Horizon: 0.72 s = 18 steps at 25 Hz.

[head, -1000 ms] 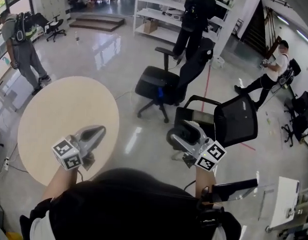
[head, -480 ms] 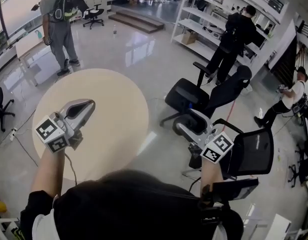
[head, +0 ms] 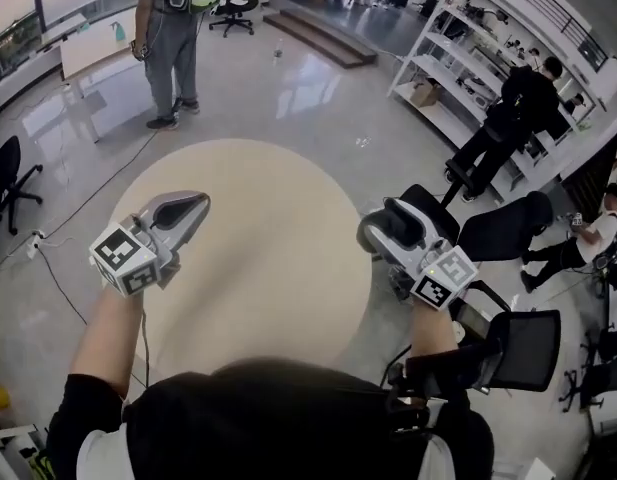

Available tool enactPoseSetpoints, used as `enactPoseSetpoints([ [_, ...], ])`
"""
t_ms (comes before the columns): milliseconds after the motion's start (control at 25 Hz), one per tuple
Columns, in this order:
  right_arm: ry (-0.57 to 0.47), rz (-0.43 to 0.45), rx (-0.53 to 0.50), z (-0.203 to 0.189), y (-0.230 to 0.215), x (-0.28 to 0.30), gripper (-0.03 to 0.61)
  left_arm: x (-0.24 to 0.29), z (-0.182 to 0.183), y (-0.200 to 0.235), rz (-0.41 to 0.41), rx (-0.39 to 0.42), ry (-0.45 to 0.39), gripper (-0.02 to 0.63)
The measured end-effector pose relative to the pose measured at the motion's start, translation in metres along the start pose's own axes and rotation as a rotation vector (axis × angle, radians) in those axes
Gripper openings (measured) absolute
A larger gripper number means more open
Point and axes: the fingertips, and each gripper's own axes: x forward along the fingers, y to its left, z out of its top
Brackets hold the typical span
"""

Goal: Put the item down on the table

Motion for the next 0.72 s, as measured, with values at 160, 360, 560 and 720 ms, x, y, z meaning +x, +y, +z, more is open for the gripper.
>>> enactPoseSetpoints([
  [160, 0.054, 0.041, -0.010, -0.011, 0.003, 0.109, 0.301, -0.038, -0.026, 0.082, 0.037, -0.035, 0.007, -0.005],
  [360, 0.118, 0.089, -0.003, -0.043, -0.008, 0.212, 0.301, -0.065, -0.076, 0.156, 0.102, -0.107, 0.029, -0.005],
  [560, 0.182, 0.148, -0.014, -0.081, -0.012, 0.309, 0.299, -0.084, -0.127, 0.219, 0.152, -0.170, 0.036, -0.005],
  [720, 0.242, 0.190, -0.031, -0.111, -0.015, 0.371, 0.299, -0.082, -0.163, 0.250, 0.163, -0.196, 0.050, -0.005],
])
